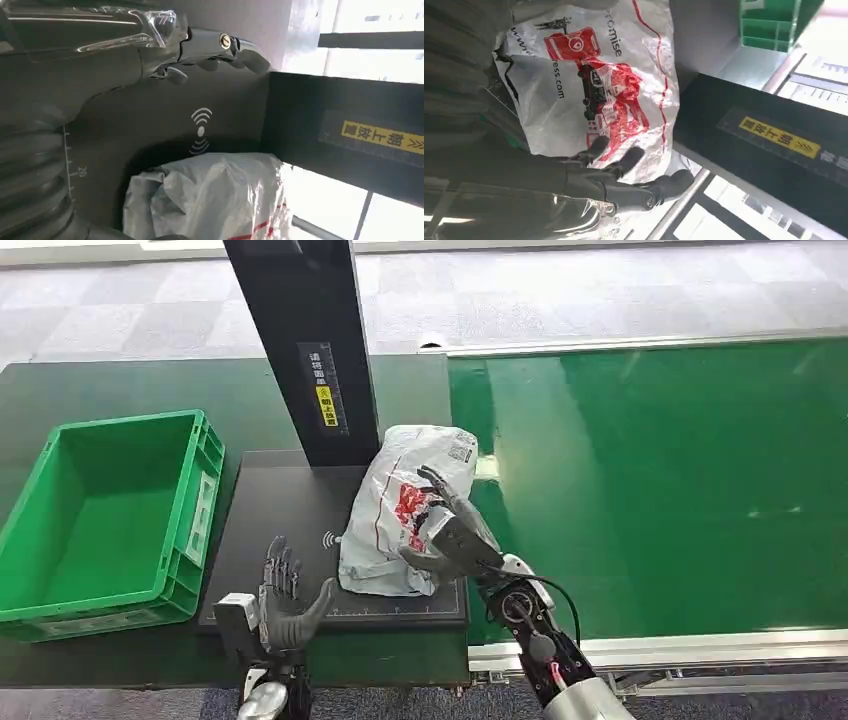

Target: Moved the parcel from conveyor to table for the left to box.

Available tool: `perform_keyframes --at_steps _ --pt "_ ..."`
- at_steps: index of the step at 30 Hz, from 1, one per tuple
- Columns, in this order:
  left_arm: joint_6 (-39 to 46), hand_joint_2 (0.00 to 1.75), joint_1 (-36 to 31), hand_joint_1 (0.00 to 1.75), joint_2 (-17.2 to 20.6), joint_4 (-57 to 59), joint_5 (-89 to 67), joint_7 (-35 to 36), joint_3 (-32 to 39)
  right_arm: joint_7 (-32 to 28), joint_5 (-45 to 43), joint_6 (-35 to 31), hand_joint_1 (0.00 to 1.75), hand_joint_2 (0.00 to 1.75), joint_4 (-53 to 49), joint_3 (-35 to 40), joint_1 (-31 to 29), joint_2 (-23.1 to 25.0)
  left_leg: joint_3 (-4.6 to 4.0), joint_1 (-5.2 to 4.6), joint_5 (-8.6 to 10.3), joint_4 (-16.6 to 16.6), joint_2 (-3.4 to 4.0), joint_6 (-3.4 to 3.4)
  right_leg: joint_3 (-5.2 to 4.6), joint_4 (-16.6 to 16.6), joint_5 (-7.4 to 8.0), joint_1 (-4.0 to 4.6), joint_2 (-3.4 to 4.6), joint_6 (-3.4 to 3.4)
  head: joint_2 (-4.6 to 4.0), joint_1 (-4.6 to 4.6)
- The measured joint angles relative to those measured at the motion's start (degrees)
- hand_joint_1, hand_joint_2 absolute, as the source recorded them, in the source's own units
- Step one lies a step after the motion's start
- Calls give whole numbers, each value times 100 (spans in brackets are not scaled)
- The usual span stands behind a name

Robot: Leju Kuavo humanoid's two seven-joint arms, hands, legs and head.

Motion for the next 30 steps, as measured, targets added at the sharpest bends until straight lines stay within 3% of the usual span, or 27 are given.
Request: perform_keyframes --at_steps 9,13,17,22,30 --pt "-205 175 405 0 308 -759 -1154 7 140 -230 -1304 214 0 175 -2153 -481 829 -540 -5 0 -2 1 -1 0 -7 -1 -2 0 -1 0 0 0" --pt "-305 175 25 0 601 -958 -2875 217 -387 -339 -1284 210 0 175 -2797 -540 1004 -606 -5 0 0 1 -1 0 -4 -1 1 0 -1 -1 0 -2" --pt "-181 175 -436 0 645 -960 -3890 601 -1012 -366 -1262 225 0 175 -3107 -538 1047 -579 1 0 1 1 2 0 0 0 5 0 2 -1 0 -2" --pt "-124 175 -1055 0 562 -513 -4722 1284 -1491 -405 -1146 368 0 175 -3304 -459 1041 -461 0 0 2 2 -1 0 -1 0 4 0 -1 -1 0 0" --pt "-292 175 -2212 0 39 1283 -5437 2120 -1707 -405 -1063 534 0 175 -3610 -369 986 -260 -1 0 2 2 0 0 -1 0 4 -1 1 -1 0 0"
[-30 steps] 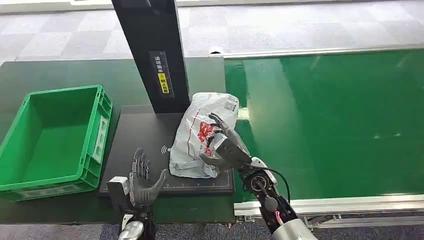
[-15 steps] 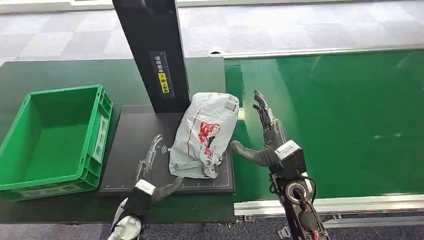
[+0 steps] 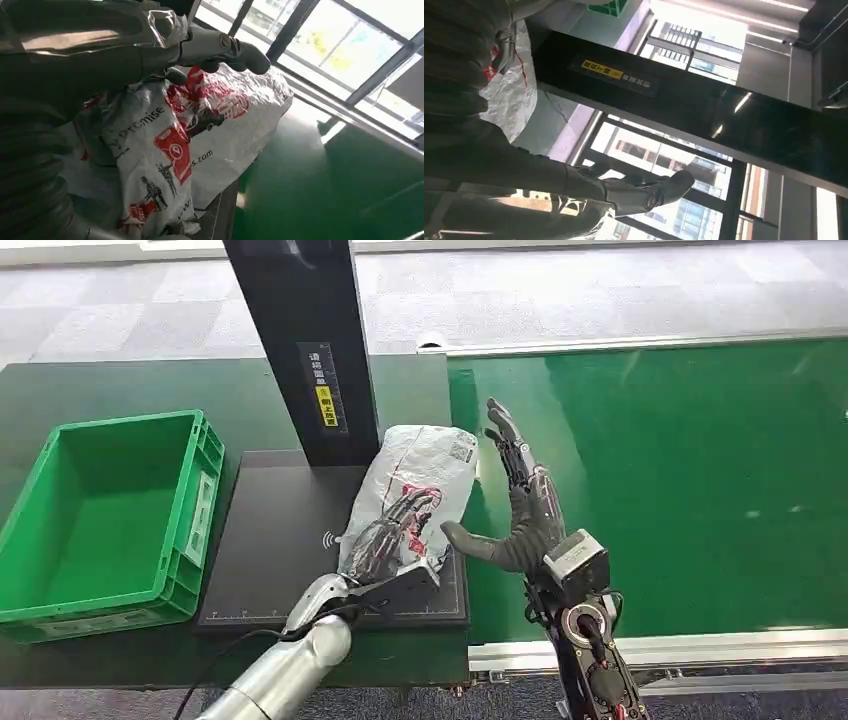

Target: Moved the parcel from conveyor to table for the left to box.

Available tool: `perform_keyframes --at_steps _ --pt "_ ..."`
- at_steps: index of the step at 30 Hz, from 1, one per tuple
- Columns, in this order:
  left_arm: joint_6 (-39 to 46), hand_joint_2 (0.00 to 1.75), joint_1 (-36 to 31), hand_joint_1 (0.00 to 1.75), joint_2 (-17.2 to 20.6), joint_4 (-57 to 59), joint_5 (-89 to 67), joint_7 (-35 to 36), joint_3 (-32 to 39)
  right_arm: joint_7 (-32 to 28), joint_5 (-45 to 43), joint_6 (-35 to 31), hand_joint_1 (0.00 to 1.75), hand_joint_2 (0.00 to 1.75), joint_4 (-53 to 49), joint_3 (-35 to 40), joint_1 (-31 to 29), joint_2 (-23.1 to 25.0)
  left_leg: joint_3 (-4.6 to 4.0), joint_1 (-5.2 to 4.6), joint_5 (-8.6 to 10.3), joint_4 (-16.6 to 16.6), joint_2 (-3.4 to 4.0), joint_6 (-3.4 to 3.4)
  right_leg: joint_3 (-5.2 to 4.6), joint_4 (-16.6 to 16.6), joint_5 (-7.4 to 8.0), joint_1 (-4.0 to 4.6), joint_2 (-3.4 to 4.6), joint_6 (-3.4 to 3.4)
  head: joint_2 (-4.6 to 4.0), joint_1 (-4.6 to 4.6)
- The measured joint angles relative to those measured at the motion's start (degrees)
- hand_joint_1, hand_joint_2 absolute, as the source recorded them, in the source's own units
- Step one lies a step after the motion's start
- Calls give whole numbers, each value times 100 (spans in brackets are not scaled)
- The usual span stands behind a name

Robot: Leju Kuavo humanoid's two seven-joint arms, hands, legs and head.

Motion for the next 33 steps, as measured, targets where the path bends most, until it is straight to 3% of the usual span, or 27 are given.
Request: perform_keyframes --at_steps 7,9,10,11,12,33 --pt "-61 175 -477 0 -302 966 -144 356 -35 0 66 9 0 175 -125 68 -29 35 -2 0 -1 0 0 0 -1 0 -1 0 -1 0 0 0" --pt "-72 175 -572 19 -372 1180 -186 411 -39 0 81 13 0 175 -140 90 -38 50 -3 0 -1 0 0 0 -1 0 -1 0 -1 0 0 0" --pt "-111 175 -616 19 -406 1286 -220 452 -41 0 85 15 0 175 -149 96 -50 59 -3 0 0 0 0 0 -1 0 -1 0 -1 0 0 -2" --pt "-144 175 -656 161 -435 1361 -245 479 -44 0 85 17 0 175 -155 98 -66 63 -2 0 0 0 0 0 0 0 -1 0 -1 0 0 0" --pt "-188 175 -704 175 -472 1452 -288 496 -50 0 83 17 0 175 -164 103 -89 70 -2 0 0 0 0 0 0 0 0 0 -1 0 0 -2" --pt "-348 175 -1109 175 -673 2017 -391 544 -96 66 85 -140 0 175 -306 90 -230 70 2 0 1 0 0 1 3 0 0 0 -2 0 0 0"
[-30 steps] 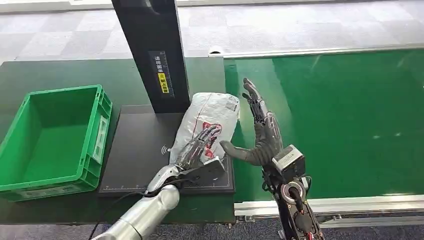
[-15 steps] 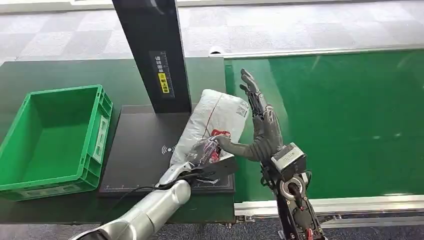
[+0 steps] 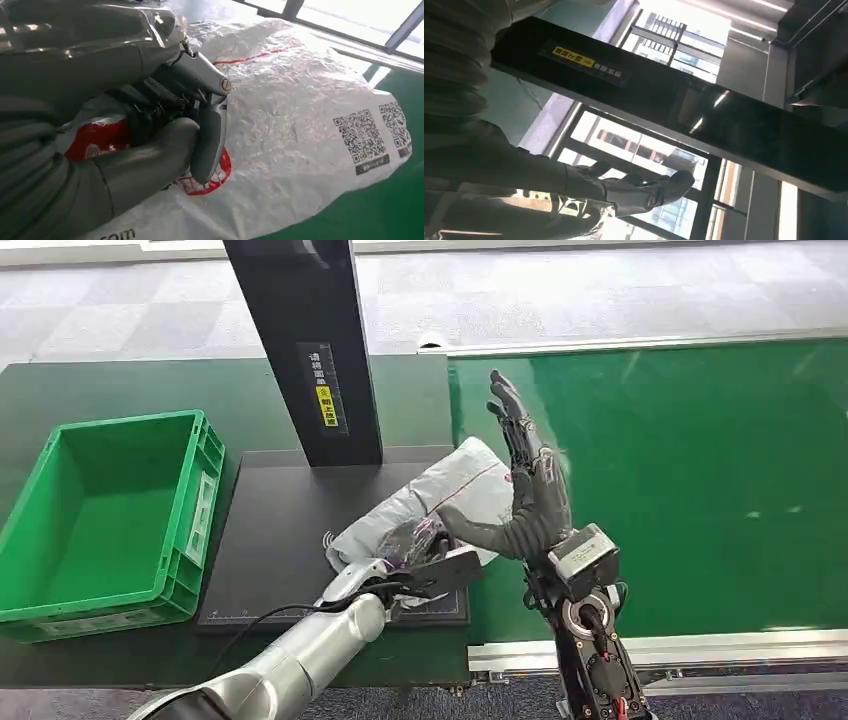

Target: Moved the parcel from conveyor to table for the left to box.

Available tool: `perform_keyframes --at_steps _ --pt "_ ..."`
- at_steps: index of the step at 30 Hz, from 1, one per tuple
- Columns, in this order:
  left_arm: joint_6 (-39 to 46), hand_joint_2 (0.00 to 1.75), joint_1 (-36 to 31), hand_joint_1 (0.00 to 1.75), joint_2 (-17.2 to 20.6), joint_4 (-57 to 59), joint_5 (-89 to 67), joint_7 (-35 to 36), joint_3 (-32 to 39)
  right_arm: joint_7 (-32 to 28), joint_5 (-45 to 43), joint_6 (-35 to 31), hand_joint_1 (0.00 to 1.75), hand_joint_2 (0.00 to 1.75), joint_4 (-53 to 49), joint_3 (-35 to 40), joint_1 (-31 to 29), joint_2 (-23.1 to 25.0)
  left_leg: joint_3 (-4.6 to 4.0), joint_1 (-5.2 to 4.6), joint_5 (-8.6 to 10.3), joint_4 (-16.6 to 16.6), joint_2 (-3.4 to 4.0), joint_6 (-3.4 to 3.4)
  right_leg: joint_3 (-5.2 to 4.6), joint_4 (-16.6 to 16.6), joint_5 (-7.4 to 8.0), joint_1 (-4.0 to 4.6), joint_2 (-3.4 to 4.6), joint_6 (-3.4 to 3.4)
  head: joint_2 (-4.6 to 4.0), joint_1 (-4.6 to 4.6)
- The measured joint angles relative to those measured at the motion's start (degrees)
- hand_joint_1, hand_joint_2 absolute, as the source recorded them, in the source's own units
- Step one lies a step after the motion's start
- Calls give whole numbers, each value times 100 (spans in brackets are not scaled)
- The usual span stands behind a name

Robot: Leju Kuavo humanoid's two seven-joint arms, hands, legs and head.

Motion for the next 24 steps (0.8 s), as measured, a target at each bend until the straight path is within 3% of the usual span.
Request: perform_keyframes --at_steps 14,24 --pt "444 175 117 175 116 -219 426 -849 411 0 44 -74 0 175 -46 -127 18 -31 -3 0 0 0 0 0 -3 0 0 0 0 0 0 0" --pt "492 175 456 175 348 -1948 824 -1082 892 -15 190 -120 0 175 -66 -210 65 -57 -4 0 0 0 1 0 -5 0 0 2 1 0 0 -2"
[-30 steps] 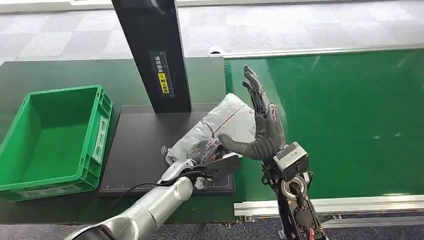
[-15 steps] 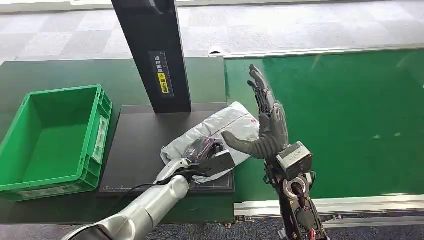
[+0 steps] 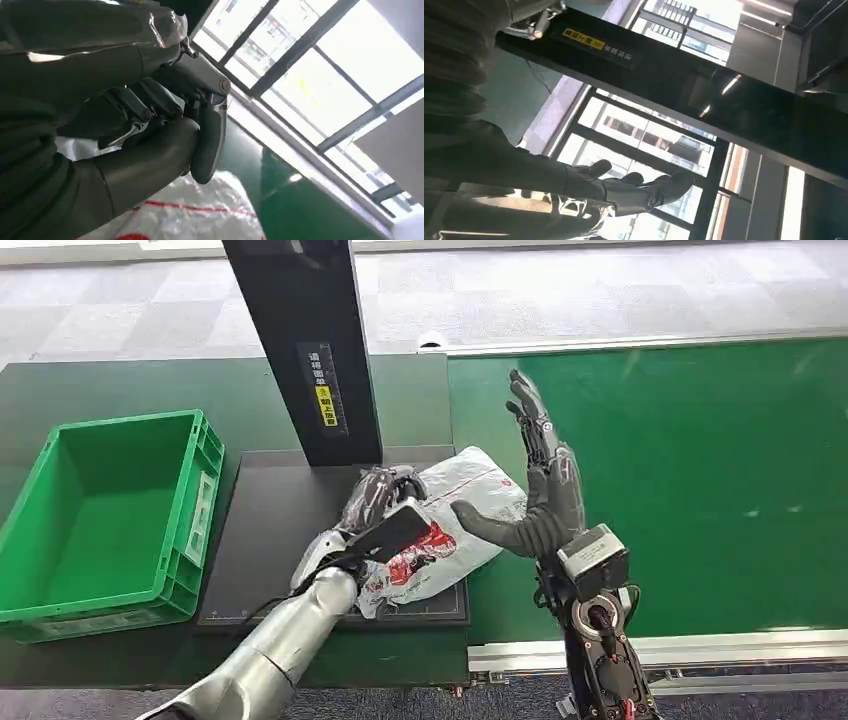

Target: Moved the parcel from conveyor to table for the left to box.

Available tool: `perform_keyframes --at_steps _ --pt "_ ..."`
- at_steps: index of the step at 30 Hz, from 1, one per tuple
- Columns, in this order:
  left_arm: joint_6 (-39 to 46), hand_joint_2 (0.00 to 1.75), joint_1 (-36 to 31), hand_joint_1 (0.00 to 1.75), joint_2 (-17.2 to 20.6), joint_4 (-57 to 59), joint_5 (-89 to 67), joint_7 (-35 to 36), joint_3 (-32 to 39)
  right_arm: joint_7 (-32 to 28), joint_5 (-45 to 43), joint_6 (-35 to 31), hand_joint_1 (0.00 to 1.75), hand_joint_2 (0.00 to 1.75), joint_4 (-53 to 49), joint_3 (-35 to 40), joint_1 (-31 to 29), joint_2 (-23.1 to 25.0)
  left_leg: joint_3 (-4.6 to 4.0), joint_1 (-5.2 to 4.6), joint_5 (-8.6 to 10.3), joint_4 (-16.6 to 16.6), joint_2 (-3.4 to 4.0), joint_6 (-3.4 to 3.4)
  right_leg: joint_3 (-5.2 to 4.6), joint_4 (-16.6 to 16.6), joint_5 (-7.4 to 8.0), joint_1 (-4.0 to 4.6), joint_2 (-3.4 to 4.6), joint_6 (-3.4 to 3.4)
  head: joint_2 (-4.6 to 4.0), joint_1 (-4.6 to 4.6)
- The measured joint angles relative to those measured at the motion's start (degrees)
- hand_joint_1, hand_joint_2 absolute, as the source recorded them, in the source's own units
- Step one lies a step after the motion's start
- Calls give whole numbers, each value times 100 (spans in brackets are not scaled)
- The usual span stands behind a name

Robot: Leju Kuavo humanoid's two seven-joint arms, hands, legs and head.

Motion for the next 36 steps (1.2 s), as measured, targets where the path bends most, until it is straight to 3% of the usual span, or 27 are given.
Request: perform_keyframes --at_steps 1,2,3,14,36 --pt "-41 175 34 14 20 -159 7 13 31 0 4 -9 0 175 -2 -11 0 -7 0 0 0 0 0 0 0 0 0 0 0 0 0 2" --pt "-94 175 59 14 31 -286 7 20 48 0 13 -26 0 175 -11 -24 3 -9 0 0 0 0 0 0 0 0 0 0 0 0 0 0" --pt "-161 175 72 0 35 -377 5 33 59 0 17 -44 0 175 -20 -41 4 -9 0 0 0 0 0 0 0 0 0 0 0 0 -2 2" --pt "-1036 175 -13 0 -170 201 -518 354 -299 0 85 -50 0 175 -31 -72 2 0 -1 -1 -1 1 0 1 -2 -1 0 -3 2 0 0 0" --pt "-911 175 -332 0 -457 1693 -1430 1316 -951 24 135 -26 0 175 -28 -72 -27 85 -2 0 -1 1 -1 0 -1 0 0 -2 0 0 0 0"
